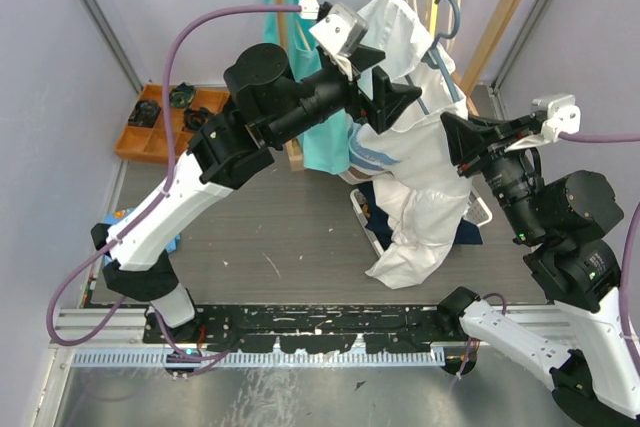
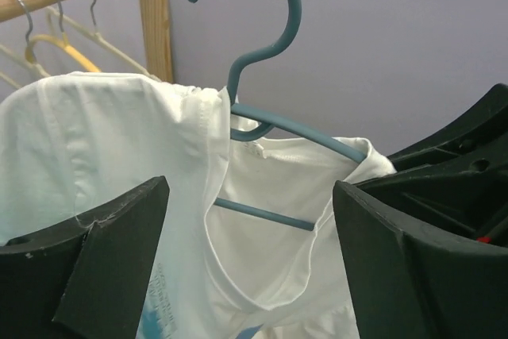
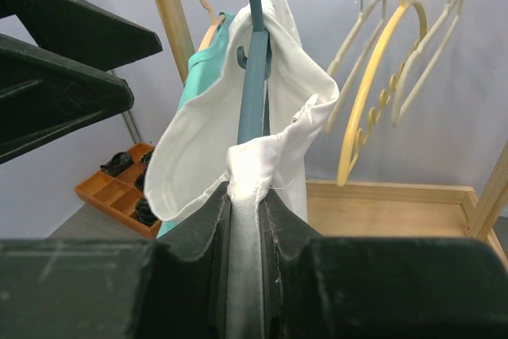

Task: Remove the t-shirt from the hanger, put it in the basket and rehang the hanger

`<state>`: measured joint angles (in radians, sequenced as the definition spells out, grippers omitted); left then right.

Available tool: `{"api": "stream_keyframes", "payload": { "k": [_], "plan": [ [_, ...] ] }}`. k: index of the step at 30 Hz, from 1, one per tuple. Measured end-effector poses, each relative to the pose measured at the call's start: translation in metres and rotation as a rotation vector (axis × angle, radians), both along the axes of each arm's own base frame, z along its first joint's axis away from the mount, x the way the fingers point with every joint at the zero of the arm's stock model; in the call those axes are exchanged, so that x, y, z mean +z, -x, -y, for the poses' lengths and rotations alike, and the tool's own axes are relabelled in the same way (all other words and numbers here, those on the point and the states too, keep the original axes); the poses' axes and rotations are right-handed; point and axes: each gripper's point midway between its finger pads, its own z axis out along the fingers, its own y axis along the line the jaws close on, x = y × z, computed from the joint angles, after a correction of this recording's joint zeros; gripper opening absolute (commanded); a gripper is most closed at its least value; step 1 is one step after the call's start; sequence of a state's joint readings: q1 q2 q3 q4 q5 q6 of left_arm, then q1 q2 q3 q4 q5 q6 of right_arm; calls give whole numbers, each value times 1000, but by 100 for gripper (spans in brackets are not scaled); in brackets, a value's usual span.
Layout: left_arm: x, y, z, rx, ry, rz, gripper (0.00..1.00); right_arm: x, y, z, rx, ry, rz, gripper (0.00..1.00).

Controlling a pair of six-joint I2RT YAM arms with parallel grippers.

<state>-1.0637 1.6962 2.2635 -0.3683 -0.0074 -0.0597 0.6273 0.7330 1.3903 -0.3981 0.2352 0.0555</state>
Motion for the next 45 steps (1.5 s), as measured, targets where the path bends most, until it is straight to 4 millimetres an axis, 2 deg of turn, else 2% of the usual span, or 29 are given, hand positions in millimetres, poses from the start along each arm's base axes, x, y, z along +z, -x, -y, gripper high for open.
{"api": "stream_keyframes", "payload": {
  "k": [3,4,11,15,19,23,30,45],
  "plan": [
    [-4,-2,-3,19,-16,4,100,-1,0,0,-1,2,-3,1],
    [-5,-3,-4,27,-22,17,98,-2,0,0,0,3,-4,1],
    [19,-6,-3,41,4,176,98,-9,2,-6,32,24,-25,1],
    [31,-14,10,47,33,244,98,-12,3,-9,49,33,-35,1],
    [18,-26,29,53,7,267,100,-12,4,-11,63,34,-35,1],
    [-1,-36,46,55,-29,266,95,-13,5,-12,72,38,-37,1],
    [3,-39,45,77,-19,284,73,-15,8,-12,82,39,-43,0],
    [2,-40,44,84,-21,282,3,-13,10,-11,83,28,-41,1]
  ]
}}
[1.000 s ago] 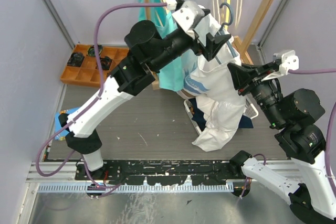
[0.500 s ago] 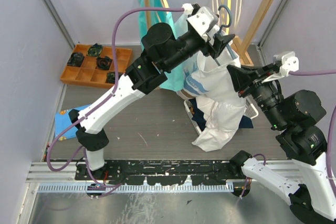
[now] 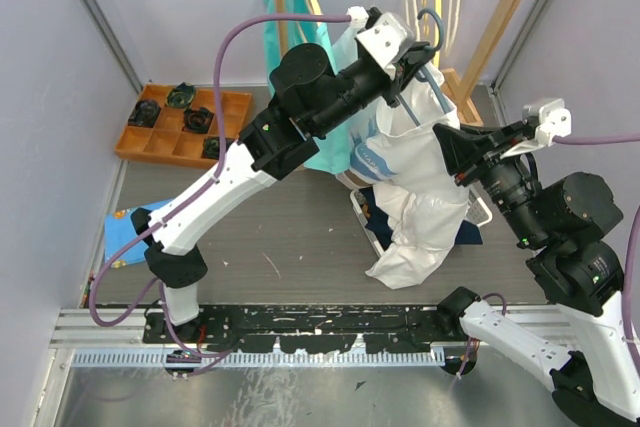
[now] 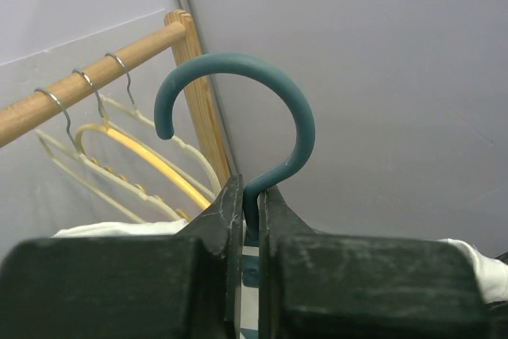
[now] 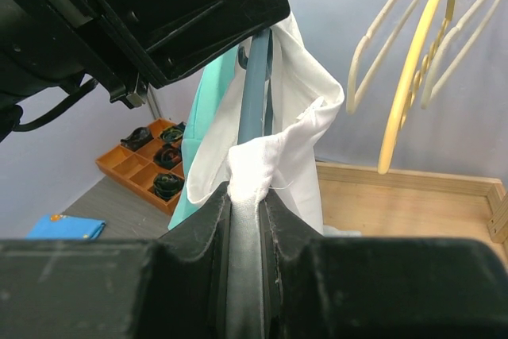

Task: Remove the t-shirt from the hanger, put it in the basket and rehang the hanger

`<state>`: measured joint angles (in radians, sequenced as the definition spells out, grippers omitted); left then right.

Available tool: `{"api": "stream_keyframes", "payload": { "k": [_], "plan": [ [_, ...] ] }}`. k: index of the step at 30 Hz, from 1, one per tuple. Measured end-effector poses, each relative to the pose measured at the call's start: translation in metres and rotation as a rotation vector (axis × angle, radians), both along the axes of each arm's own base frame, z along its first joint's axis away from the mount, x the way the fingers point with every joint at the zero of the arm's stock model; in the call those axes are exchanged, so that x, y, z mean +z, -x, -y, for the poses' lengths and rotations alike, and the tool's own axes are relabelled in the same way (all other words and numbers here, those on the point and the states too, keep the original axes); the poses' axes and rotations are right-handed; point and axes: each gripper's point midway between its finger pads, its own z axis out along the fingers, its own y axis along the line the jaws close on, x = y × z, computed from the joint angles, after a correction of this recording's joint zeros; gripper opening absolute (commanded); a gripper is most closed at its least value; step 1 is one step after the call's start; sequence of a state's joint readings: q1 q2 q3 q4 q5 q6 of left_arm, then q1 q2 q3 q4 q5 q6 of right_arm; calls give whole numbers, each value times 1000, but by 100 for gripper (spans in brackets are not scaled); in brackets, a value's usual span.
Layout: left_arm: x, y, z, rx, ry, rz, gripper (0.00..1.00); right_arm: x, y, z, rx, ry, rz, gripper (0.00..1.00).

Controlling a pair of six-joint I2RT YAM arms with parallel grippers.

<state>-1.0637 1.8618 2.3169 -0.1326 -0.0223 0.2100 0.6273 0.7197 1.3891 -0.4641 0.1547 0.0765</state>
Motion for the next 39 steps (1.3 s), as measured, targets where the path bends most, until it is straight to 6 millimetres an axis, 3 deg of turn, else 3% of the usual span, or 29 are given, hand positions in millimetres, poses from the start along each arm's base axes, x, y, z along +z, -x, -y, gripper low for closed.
{"api": "stream_keyframes", "payload": {
  "k": [2,5,9,13,22,27,32,34,39],
  "plan": [
    [0,0,0,2,1,-2,0,0,0,0,0,-2,0,2],
    [0,-2,-1,10,4,-8,0,0,0,0,-2,-6,-3,32],
    [-1,-6,-6,45,7,-35,0,4,0,3,-15,-16,-12,58],
    [9,-11,-21,107,21,-56,0,13,6,9,-24,-24,-13,63],
    [31,-16,-43,171,70,-64,0,-11,26,27,-43,-34,-116,64],
    [31,-22,-48,190,76,-84,0,-25,43,38,-42,-55,-154,63],
    [27,-26,-50,203,72,-105,0,-51,44,32,-19,-30,-218,62],
    [26,-26,-50,206,71,-111,0,-63,40,27,-12,-15,-248,57],
    [25,-27,-51,212,76,-119,0,-85,35,22,-12,17,-301,33]
  ]
}}
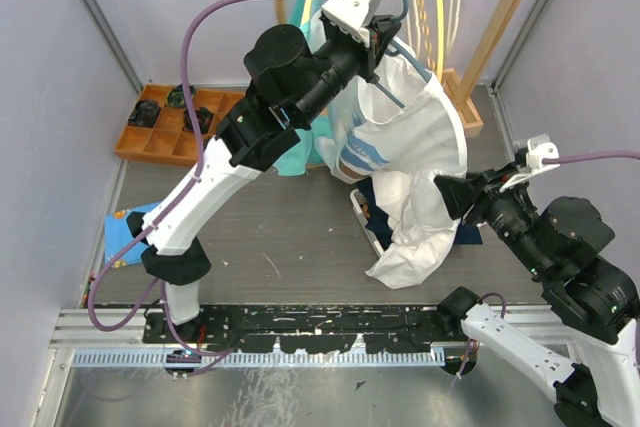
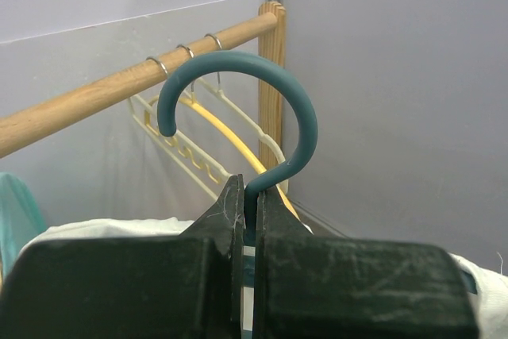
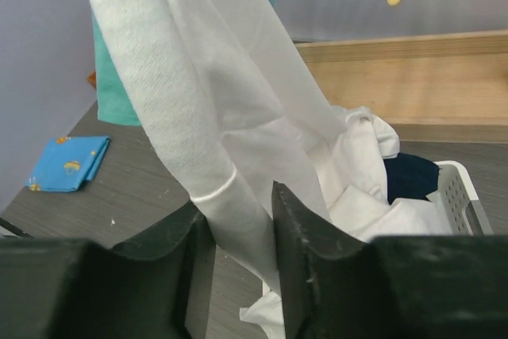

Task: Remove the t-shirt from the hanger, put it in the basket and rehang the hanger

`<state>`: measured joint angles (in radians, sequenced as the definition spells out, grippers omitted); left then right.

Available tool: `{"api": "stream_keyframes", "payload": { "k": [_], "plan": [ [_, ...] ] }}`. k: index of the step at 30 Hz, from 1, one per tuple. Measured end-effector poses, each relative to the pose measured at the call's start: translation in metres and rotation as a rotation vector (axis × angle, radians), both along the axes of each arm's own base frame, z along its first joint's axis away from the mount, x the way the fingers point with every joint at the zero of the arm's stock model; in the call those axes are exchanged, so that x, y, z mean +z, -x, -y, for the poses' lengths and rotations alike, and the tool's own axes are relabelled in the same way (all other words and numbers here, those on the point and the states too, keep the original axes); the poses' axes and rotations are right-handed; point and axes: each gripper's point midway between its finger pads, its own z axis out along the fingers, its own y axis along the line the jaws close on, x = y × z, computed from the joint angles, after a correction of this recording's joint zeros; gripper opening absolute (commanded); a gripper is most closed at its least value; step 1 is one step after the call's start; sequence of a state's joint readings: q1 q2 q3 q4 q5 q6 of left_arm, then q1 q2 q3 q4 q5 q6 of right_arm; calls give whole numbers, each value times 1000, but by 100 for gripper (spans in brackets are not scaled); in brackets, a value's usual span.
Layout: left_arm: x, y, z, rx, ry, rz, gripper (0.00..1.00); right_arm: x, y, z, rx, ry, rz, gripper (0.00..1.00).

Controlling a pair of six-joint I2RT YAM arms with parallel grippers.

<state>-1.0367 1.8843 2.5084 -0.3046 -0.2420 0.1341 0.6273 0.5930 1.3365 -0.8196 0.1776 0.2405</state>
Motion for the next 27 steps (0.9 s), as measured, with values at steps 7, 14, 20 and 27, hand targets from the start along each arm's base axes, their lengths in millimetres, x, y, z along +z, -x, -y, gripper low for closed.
{"api": "stream_keyframes", "payload": {
  "k": [7,14,20,27],
  "plan": [
    [0,-4,-3,13,8,-8,0,-14,3,12,-55,-24,-15,1],
    [10,-12,-17,42,52,-19,0,-31,13,53,-263,-182,-57,1],
    [12,-18,-25,68,68,-27,0,-58,15,66,-376,-251,-168,1],
    [13,-19,-26,73,77,-30,0,-73,14,68,-414,-251,-222,1]
  ]
}}
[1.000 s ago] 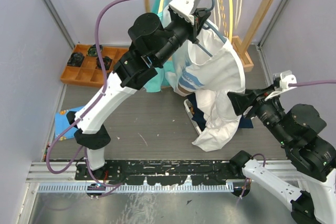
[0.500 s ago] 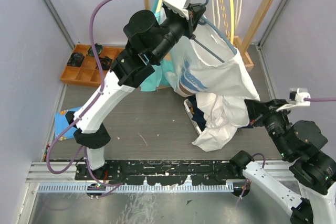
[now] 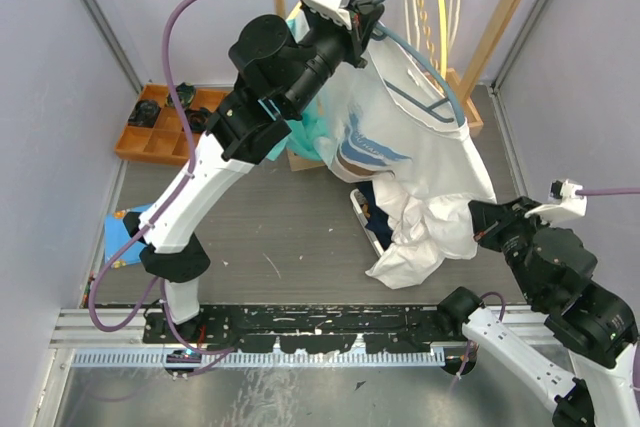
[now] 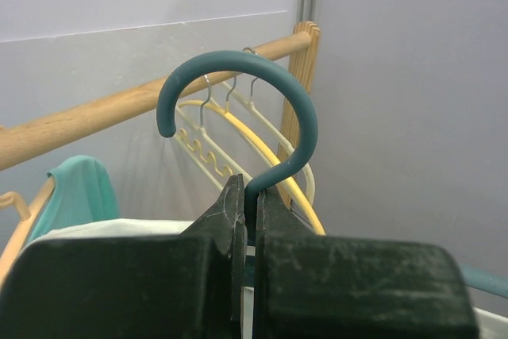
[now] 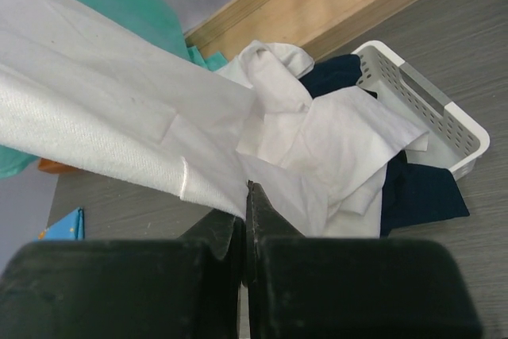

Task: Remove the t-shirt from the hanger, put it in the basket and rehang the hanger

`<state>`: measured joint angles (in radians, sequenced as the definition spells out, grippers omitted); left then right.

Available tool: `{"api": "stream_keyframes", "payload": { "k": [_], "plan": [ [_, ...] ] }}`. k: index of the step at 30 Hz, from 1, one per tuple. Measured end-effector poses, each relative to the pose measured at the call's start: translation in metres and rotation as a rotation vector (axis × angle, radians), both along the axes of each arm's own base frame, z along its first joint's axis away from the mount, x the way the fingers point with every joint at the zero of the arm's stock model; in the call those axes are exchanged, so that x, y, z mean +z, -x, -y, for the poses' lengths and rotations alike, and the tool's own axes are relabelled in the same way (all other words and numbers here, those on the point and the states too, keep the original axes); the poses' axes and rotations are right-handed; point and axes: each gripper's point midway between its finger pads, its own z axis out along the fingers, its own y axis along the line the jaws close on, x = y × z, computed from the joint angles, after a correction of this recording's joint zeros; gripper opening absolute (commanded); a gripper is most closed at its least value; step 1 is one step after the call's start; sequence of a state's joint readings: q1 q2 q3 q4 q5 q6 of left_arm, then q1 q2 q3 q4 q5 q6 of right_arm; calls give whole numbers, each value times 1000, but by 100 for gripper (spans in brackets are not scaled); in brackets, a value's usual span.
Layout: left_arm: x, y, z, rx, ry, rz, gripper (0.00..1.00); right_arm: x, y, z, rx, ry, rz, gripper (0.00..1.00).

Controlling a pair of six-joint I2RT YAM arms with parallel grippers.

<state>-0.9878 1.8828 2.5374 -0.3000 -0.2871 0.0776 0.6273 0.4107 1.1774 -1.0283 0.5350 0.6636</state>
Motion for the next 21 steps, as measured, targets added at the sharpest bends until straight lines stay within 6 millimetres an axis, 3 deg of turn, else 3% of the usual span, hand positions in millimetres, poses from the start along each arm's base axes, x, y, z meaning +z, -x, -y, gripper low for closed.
{"api": "stream_keyframes", "payload": {
  "k": [6,11,12,15,18,21],
  "plan": [
    [3,-2,-3,6,16,-1,0,-22,0,0,-11,9,-52,1],
    [8,1,-6,-1,45,-5,0,-25,2,0,-12,2,-61,1],
    [10,2,-6,-2,50,-4,0,-24,2,0,-11,1,-61,4],
    [13,4,-7,-13,63,-2,0,-22,1,-2,0,1,-52,28],
    [14,8,-6,-35,65,-2,0,-14,1,-3,19,9,-26,43],
    [10,11,-5,-62,54,-6,0,12,4,0,34,13,49,49]
  ]
}}
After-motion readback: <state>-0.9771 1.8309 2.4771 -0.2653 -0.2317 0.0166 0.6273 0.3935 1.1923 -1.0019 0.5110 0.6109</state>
